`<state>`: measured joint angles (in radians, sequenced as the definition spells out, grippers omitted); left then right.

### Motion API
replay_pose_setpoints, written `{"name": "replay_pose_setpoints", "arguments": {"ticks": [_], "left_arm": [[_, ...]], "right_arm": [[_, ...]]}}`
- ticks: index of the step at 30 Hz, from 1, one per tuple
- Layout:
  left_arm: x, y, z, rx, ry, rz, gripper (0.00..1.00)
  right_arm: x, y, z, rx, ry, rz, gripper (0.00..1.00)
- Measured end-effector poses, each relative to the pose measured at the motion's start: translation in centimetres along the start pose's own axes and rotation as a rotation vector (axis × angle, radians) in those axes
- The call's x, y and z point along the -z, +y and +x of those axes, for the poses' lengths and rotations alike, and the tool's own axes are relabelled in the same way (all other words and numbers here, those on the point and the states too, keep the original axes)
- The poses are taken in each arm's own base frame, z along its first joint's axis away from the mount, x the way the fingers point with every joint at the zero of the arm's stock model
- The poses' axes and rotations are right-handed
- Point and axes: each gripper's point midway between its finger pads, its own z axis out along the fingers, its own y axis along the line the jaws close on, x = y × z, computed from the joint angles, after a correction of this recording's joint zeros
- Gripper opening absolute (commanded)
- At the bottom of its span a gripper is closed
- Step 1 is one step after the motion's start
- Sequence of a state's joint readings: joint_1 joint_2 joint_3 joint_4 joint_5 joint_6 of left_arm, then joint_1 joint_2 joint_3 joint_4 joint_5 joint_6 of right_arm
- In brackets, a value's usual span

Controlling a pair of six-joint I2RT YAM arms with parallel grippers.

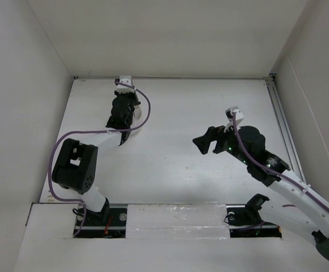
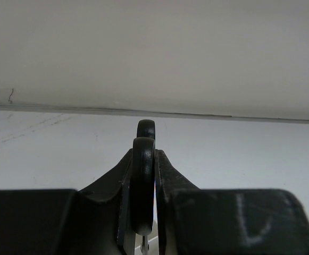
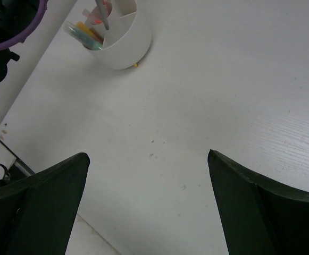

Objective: Sort the stationery into containers
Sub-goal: Place the scissors in the storage box.

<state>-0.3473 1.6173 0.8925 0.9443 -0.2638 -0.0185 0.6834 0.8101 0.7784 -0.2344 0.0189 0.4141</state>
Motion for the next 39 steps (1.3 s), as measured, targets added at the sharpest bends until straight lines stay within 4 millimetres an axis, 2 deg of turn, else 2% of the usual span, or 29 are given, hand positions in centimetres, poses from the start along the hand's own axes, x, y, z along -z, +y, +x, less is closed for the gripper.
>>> {"name": "replay_pose_setpoints", "arguments": {"ticks": [6, 16, 25, 39], "left_arm": [[0.3, 0.2, 1.0, -0.023, 0.015, 0.005, 0.0], [0.6, 0.2, 1.5, -0.047, 0.006, 0.007, 0.0], [1.0, -0.5, 3.9, -0.092, 0.052, 0.018, 0.0], [1.5, 0.1, 4.8, -0.119, 0.061, -0.004, 0.0]], "right_arm": [[0.3, 0.3, -0.1, 0.006, -0.007, -0.01, 0.99], [0.4, 0.4, -0.1, 0.013, -0.008, -0.016, 0.99], [0.6, 0.5, -0.3, 0.015, -0.015, -0.019, 0.99], [0.6, 0.4, -0.3, 0.022, -0.016, -0.019, 0.99]]}}
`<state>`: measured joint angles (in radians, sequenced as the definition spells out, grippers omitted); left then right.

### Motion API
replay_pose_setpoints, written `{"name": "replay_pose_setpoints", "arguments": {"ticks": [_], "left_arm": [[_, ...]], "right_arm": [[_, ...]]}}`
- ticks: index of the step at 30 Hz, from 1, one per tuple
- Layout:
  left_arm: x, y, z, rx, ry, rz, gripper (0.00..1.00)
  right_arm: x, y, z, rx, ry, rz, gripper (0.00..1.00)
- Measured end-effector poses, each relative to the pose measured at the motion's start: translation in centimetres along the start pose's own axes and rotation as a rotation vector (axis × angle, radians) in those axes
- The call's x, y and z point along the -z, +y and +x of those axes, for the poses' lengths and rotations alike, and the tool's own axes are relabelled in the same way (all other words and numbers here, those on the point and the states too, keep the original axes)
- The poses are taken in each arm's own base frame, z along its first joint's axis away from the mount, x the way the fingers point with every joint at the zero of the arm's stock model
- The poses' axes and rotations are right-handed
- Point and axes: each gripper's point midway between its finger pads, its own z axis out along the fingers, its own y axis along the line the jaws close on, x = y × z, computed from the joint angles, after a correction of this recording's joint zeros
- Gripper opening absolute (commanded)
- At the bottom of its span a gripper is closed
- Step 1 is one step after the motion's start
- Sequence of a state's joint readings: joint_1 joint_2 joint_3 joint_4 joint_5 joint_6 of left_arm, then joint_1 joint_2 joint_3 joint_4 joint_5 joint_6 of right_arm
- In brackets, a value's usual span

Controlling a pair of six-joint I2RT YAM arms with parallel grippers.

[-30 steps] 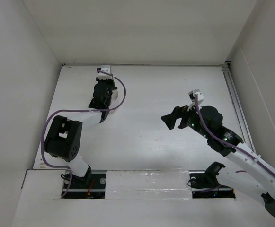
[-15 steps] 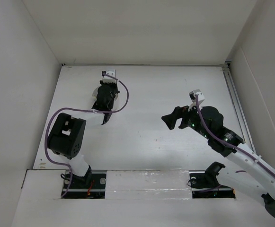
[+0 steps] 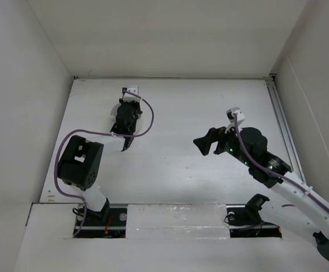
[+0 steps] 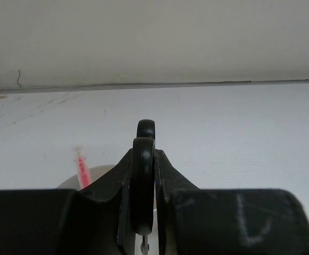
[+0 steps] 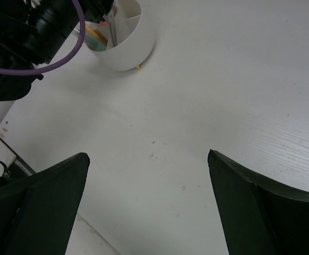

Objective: Sort the stationery into containers
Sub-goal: Place the scissors in the storage box.

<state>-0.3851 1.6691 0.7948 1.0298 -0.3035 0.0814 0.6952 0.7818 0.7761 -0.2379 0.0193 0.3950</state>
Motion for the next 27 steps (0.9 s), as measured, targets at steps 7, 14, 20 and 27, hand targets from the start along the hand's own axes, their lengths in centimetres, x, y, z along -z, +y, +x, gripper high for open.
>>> {"name": "replay_pose_setpoints", "arguments": {"ticks": [7, 14, 20, 27], "left_arm": [[0.0, 0.1, 0.1, -0.002, 0.003, -0.004, 0.0], [0.2, 0.5, 1.0, -0.014, 0.04, -0.023, 0.02], [0.2, 0.8, 1.3, -0.019, 0.061, -0.042, 0.12], [0.1, 0.8, 1.3, -0.014, 0.067, -0.047, 0.18]], "right_arm": [[0.0, 0.0, 0.0, 0.0, -0.001, 0.002, 0.99], [0.2, 0.0, -0.2, 0.0, -0.01, 0.003, 0.99], [0.3, 0.0, -0.5, 0.0, -0.021, 0.003, 0.99], [0.4, 0.0, -0.5, 0.0, -0.02, 0.003, 0.99]]}}
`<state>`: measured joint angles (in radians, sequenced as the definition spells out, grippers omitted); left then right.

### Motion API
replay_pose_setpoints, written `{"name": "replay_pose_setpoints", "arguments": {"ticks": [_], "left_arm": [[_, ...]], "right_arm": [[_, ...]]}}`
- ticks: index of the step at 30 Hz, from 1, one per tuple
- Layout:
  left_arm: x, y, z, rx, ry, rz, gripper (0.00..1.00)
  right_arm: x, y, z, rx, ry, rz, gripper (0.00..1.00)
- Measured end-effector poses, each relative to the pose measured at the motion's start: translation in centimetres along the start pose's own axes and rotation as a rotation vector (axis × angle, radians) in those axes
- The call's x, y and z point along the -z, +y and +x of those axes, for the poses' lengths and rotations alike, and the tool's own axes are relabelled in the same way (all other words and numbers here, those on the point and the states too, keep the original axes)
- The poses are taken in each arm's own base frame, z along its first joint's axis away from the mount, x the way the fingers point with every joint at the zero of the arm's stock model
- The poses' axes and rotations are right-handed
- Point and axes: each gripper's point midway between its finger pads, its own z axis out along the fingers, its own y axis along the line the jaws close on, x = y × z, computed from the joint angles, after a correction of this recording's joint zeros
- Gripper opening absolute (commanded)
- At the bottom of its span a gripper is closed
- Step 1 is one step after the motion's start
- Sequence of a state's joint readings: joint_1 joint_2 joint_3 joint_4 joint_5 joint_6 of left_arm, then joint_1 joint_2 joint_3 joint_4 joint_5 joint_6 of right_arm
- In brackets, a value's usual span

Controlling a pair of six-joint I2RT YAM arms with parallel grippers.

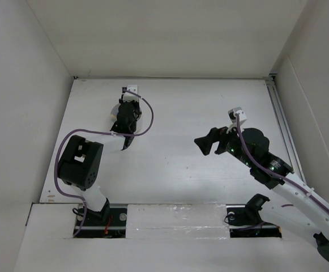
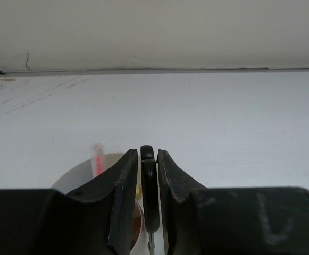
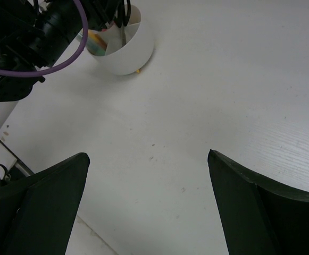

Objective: Sort the stationery into containers
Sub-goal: Place the scissors in the storage box, then reset both arms

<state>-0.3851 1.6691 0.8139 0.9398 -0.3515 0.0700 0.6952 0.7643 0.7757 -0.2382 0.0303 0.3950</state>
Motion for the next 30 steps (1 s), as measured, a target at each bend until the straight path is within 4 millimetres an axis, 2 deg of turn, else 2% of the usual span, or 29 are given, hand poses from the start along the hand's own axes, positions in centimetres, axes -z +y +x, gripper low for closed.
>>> {"name": "replay_pose_setpoints", "arguments": {"ticks": [9, 11, 15, 16, 19, 24, 27, 30], "left_arm": [[0.0, -0.1, 0.1, -0.001, 0.002, 0.004, 0.18], [0.0, -0.2, 0.1, -0.002, 0.005, 0.01, 0.21], [-0.4, -0.9, -0.5, 0.0, 0.018, 0.038, 0.45], [-0.6, -1.1, -1.1, 0.005, 0.014, 0.046, 0.56], [-0.2, -1.6, -3.4, 0.025, -0.011, 0.083, 0.71], [1.3, -1.1, -8.8, 0.067, -0.124, 0.091, 0.74], [1.9, -0.9, -10.3, 0.08, -0.157, 0.09, 0.74], [2.0, -0.8, -10.5, 0.078, -0.144, 0.09, 0.99]], "right_arm": [[0.2, 0.2, -0.2, 0.001, -0.009, -0.004, 0.99], [0.2, 0.1, -0.2, 0.001, -0.01, -0.001, 0.99], [0.2, 0.1, -0.2, 0.001, -0.012, 0.003, 0.99], [0.2, 0.1, -0.2, 0.001, -0.012, 0.003, 0.99], [0.2, 0.1, -0.2, 0.001, -0.012, 0.003, 0.99], [0.2, 0.1, -0.2, 0.001, -0.012, 0.003, 0.99], [0.2, 0.0, -0.2, 0.001, -0.012, 0.004, 0.99], [0.3, -0.1, -0.1, 0.0, -0.009, 0.014, 0.99]]}}
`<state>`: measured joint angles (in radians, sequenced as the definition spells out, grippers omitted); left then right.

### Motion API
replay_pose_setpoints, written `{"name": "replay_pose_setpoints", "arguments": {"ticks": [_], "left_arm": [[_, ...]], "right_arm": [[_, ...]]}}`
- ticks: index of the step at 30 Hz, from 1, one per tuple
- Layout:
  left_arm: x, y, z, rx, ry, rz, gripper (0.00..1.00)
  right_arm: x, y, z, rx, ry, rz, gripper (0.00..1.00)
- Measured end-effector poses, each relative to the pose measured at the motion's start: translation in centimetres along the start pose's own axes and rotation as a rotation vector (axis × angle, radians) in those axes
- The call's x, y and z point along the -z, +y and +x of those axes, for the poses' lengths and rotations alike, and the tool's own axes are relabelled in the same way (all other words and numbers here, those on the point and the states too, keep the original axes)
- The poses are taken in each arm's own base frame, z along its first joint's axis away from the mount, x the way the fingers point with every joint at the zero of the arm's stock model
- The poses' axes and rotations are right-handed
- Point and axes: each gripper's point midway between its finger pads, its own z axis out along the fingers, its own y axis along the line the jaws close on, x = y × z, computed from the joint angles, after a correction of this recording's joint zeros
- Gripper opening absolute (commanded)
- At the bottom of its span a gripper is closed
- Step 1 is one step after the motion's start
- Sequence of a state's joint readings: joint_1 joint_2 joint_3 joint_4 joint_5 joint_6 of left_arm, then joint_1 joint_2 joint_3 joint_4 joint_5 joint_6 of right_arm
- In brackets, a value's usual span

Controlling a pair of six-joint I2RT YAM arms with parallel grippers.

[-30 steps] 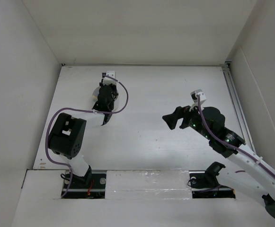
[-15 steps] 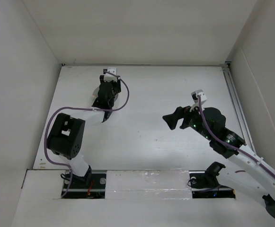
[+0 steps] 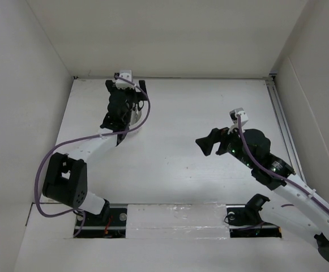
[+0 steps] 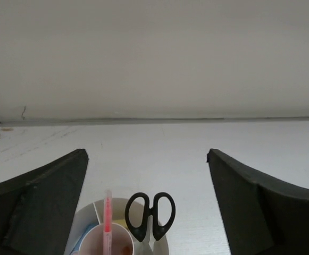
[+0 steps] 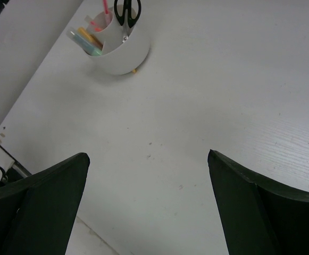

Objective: Sort the stationery into containers
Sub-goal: Reset both arms

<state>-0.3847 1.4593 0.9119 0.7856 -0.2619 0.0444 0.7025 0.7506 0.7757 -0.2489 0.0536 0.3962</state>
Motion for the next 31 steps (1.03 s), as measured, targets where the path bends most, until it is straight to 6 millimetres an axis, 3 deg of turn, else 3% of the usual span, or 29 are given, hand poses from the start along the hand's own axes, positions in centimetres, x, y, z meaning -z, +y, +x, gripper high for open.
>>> {"name": "replay_pose_setpoints", "arguments": {"ticks": [3, 5, 8, 10, 13, 14, 16, 20, 22, 24, 27, 31], "left_arm": [[-0.6, -0.2, -1.7, 0.016, 0.029, -0.007, 0.99], [-0.7, -0.1, -4.6, 0.047, 0.019, -0.023, 0.99], [0.8, 1.0, -10.7, 0.115, -0.036, -0.078, 0.99], [3.3, 2.5, -15.6, 0.181, -0.086, -0.131, 0.99], [8.9, 5.4, -21.4, 0.298, -0.168, -0.214, 0.99], [11.5, 6.5, -23.1, 0.343, -0.2, -0.233, 0.99], [16.4, 8.5, -24.3, 0.415, -0.242, -0.263, 0.99], [25.1, 11.6, -23.0, 0.526, -0.303, -0.283, 0.99], [27.4, 12.5, -20.8, 0.543, -0.293, -0.293, 0.99], [28.4, 12.7, -18.1, 0.534, -0.259, -0.294, 0.99], [28.4, 12.6, -14.0, 0.491, -0.171, -0.304, 0.99], [28.1, 12.4, -10.6, 0.465, -0.101, -0.312, 0.99]], "right_arm": [[0.5, -0.4, -0.3, -0.004, 0.004, 0.031, 0.99], [1.0, -0.5, -1.3, -0.015, -0.007, 0.059, 0.99], [2.3, -0.2, -3.8, -0.026, -0.042, 0.091, 0.99], [3.5, 0.4, -6.0, -0.033, -0.079, 0.096, 0.99], [5.7, 1.0, -9.0, -0.042, -0.147, 0.101, 0.99], [6.4, 1.0, -9.8, -0.045, -0.164, 0.108, 0.99], [7.8, 1.0, -11.0, -0.052, -0.197, 0.12, 0.99], [10.5, 0.9, -13.0, -0.062, -0.252, 0.142, 0.99], [11.6, 0.6, -13.5, -0.062, -0.27, 0.155, 0.99], [12.3, 0.3, -13.6, -0.062, -0.28, 0.17, 0.99], [13.1, -0.5, -13.4, -0.061, -0.285, 0.204, 0.99], [13.3, -1.3, -13.3, -0.061, -0.291, 0.247, 0.99]]}}
